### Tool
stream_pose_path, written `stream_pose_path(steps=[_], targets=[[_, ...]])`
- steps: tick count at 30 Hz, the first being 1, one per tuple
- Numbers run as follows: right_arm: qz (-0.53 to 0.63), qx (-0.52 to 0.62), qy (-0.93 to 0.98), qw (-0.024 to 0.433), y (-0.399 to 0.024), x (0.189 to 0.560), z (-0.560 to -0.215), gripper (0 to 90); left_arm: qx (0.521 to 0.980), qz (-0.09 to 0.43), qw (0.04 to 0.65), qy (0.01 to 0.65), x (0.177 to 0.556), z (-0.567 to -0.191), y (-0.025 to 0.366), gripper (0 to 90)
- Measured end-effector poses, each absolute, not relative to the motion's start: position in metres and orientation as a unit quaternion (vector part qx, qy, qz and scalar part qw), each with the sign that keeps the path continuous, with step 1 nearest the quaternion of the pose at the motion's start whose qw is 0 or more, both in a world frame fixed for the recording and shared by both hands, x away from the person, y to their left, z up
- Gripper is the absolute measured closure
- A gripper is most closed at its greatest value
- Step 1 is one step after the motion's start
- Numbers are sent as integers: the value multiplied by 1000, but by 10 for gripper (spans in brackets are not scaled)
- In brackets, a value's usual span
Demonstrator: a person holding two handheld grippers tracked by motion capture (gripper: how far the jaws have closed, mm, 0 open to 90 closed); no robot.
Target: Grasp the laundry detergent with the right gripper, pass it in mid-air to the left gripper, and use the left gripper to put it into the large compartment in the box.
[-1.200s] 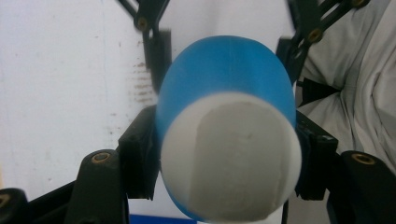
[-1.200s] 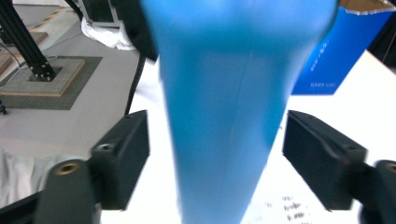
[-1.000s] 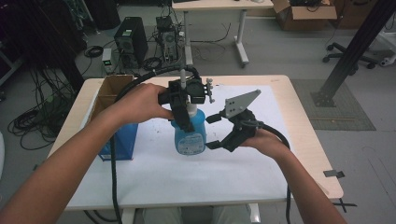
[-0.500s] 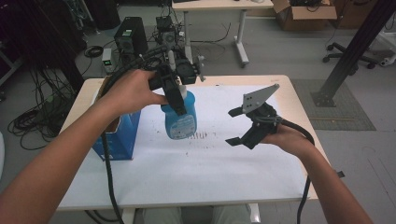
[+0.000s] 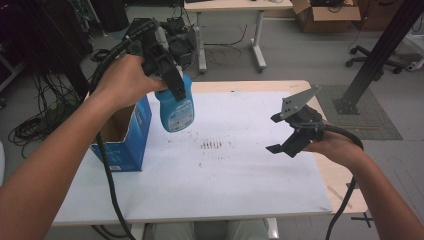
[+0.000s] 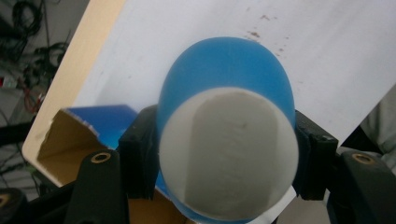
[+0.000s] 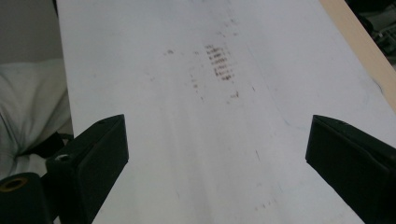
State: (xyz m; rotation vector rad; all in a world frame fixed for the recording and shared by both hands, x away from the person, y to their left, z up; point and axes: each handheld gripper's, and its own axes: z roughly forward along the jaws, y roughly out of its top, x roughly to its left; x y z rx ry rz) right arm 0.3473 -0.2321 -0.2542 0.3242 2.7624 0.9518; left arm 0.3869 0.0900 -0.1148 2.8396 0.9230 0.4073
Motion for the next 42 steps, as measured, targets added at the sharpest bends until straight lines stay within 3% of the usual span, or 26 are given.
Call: stream_pose_path(steps=[21,42], targets=[[259,151,948,107,-274,342,-255,64,844,173,80,502,406,-57,137,380],[233,139,957,104,-278,344,-253,68,746,187,61,636,407,-52,206,379]])
